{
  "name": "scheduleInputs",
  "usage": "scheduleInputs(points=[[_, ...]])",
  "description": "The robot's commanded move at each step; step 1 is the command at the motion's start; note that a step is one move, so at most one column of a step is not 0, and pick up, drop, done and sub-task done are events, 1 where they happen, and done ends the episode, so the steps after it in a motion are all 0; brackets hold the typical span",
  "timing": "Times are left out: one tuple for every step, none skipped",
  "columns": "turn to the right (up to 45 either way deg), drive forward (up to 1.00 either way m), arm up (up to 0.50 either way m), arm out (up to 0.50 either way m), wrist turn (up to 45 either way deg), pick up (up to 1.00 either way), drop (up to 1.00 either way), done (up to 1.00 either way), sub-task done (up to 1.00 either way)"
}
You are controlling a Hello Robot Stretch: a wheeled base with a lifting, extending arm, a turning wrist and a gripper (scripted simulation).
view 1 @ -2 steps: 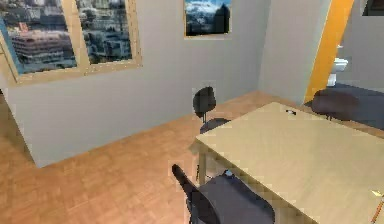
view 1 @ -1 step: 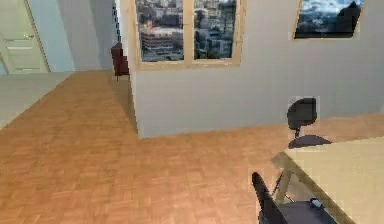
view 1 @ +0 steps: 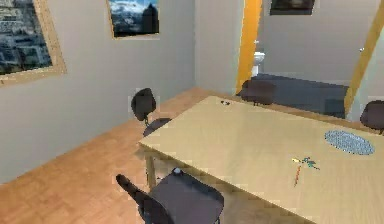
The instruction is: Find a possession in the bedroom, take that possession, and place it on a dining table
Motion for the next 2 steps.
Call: scheduleInputs(points=[[45.0, 0.00, 0.00, 0.00, 0.0, 0.00, 0.00, 0.00, 0.00], [45.0, 0.00, 0.00, 0.00, 0.0, 0.00, 0.00, 0.00, 0.00]])
